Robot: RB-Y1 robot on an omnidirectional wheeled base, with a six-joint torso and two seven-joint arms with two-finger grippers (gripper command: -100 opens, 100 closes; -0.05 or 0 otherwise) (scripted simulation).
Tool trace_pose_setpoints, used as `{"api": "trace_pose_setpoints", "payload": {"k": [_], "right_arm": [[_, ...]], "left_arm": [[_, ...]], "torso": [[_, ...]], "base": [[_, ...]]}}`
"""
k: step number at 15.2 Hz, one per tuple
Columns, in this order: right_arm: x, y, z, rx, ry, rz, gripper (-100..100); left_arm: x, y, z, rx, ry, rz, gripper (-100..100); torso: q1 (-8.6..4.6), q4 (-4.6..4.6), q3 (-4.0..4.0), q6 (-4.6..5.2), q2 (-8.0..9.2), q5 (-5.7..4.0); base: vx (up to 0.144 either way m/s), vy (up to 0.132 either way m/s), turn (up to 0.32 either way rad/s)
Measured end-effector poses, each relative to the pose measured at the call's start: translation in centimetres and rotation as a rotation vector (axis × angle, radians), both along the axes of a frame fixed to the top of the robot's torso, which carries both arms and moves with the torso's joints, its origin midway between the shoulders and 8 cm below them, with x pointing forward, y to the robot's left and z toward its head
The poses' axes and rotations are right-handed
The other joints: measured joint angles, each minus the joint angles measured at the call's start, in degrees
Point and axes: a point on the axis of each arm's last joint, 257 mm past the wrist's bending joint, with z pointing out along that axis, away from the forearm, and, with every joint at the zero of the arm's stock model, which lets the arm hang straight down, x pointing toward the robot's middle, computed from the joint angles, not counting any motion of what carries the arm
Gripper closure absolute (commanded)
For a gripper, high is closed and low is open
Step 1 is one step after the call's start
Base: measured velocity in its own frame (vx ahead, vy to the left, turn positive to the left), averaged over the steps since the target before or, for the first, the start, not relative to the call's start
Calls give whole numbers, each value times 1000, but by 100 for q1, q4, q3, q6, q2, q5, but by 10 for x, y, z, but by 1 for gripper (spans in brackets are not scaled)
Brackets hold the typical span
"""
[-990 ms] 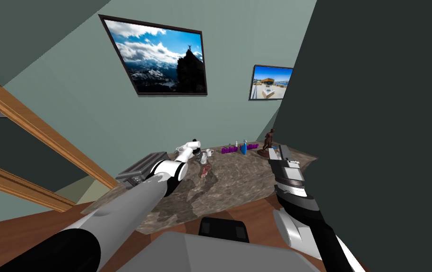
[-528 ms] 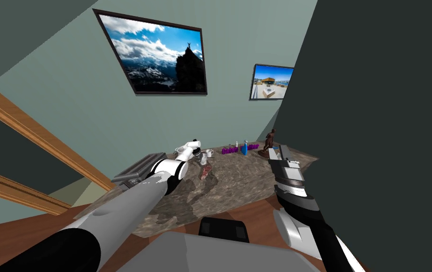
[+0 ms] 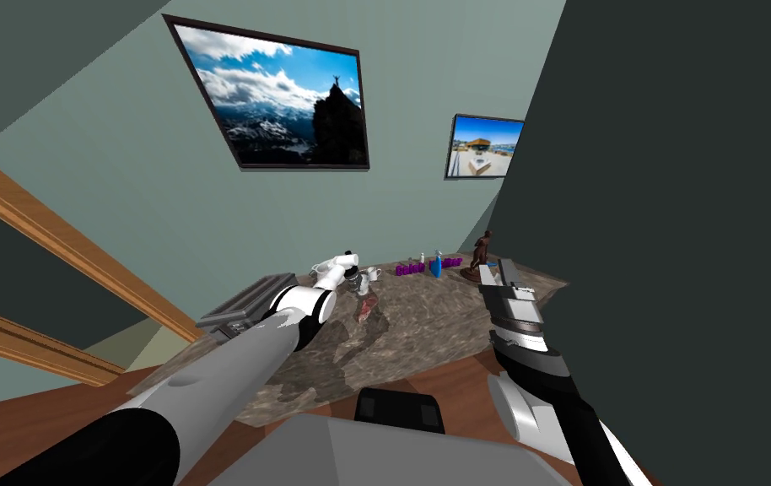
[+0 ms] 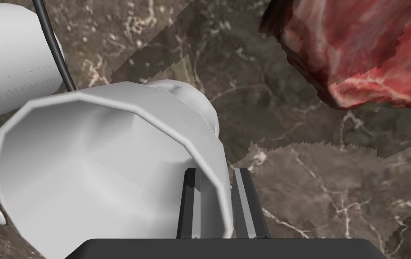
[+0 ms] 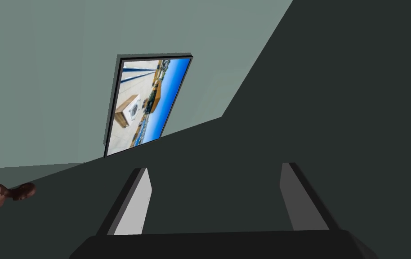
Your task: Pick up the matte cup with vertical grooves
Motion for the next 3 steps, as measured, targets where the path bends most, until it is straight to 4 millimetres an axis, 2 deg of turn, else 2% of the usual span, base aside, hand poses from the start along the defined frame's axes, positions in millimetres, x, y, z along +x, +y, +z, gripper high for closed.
{"api": "trace_pose_setpoints", "payload": {"k": [3], "right_arm": [[0, 0, 0, 0, 0, 0, 0]], "left_arm": [[3, 1, 10, -2, -3, -1, 100]], "torso": [[1, 6, 5, -1, 4, -3]], "base": [[-16, -1, 16]]}}
